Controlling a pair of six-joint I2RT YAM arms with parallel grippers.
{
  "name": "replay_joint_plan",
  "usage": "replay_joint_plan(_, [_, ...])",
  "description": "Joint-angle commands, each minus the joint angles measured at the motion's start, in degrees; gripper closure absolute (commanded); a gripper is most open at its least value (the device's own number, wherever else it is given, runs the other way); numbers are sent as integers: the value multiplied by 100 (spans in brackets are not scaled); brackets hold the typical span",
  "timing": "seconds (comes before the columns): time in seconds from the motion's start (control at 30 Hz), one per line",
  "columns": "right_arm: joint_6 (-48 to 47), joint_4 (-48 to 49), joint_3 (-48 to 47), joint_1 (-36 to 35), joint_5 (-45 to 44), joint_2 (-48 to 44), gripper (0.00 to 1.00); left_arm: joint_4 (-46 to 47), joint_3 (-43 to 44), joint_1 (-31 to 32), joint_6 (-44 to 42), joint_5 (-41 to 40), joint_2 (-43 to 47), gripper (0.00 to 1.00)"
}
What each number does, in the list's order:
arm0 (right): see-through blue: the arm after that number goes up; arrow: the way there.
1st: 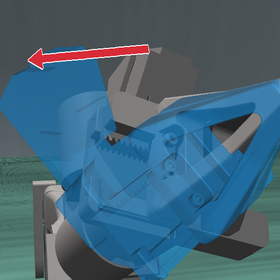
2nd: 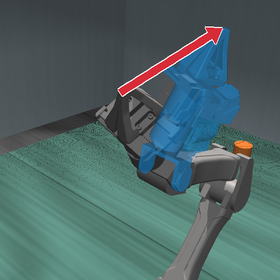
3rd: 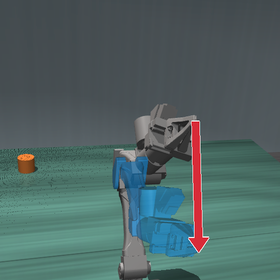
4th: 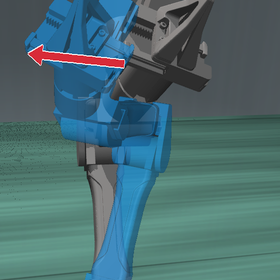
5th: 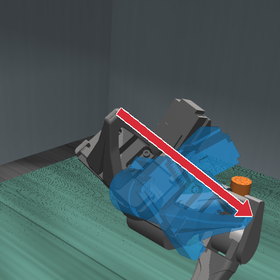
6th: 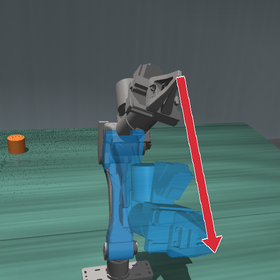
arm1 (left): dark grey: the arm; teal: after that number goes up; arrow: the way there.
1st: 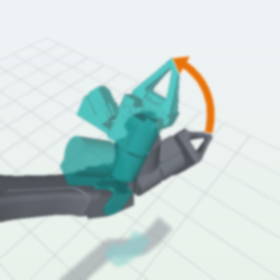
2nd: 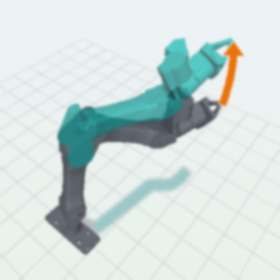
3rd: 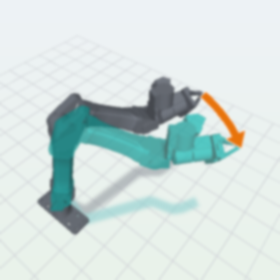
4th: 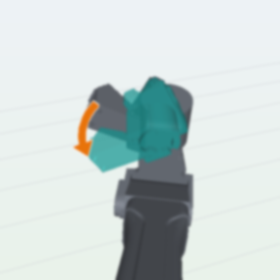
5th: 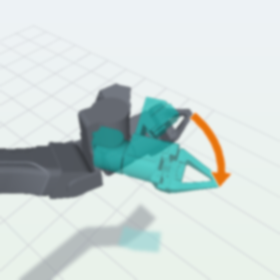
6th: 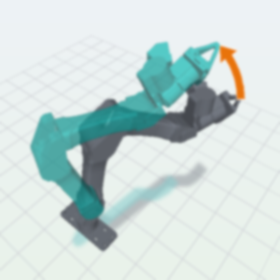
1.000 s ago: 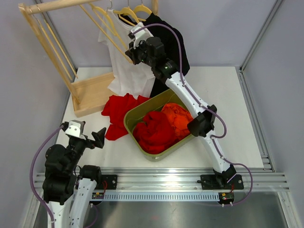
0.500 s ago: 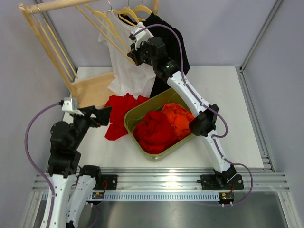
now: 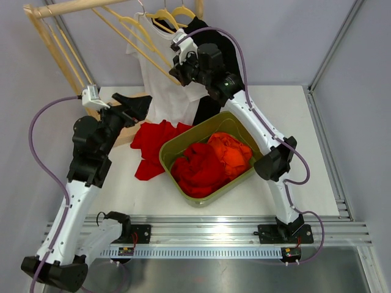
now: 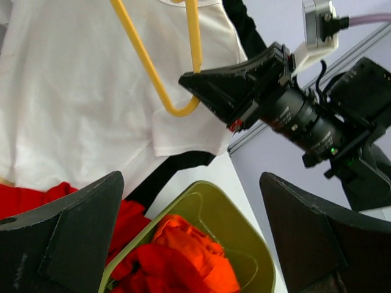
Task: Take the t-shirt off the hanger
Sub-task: Pass the hanger from the right arm to the left
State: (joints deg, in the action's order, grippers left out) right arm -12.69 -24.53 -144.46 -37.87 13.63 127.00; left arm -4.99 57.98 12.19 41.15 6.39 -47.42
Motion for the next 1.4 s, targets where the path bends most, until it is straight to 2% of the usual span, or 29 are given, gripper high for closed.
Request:
replay_joint_plan(0.0, [-76, -42, 242, -107, -70, -666, 100, 612, 547, 406, 201, -761, -407, 4])
replay_joint_plan(0.23, [-50, -174, 1006, -195, -229, -1212, 100, 755, 1329, 1189, 104, -1447, -1549, 5])
replay_joint_plan(0.37, [143, -262, 1262, -204, -141, -1528, 100, 702, 1673, 1304, 183, -1843, -2051, 6])
replay_joint_plan(0.6, [460, -394, 1632, -195, 87, -1916, 100, 833, 1884, 1321, 306, -1993, -2421, 16])
replay_joint_plan(0.83, [653, -403, 1807, -203, 342, -2065, 100, 930, 2095, 1313, 315, -1616, -2676, 26])
replay_joint_plan(1.1, [724, -359, 1922, -195, 395, -2092, 100, 1185, 2025, 1321, 587, -1246, -2773, 33])
replay_joint_plan(1.3, [750, -324, 1984, -195, 430, -2100, 100, 1290, 2051, 1321, 789, -991, -2878, 47])
replay_joint_plan(1.37, [759, -315, 1975, -195, 465, -2100, 100, 1317, 2016, 1313, 825, -921, -2896, 49])
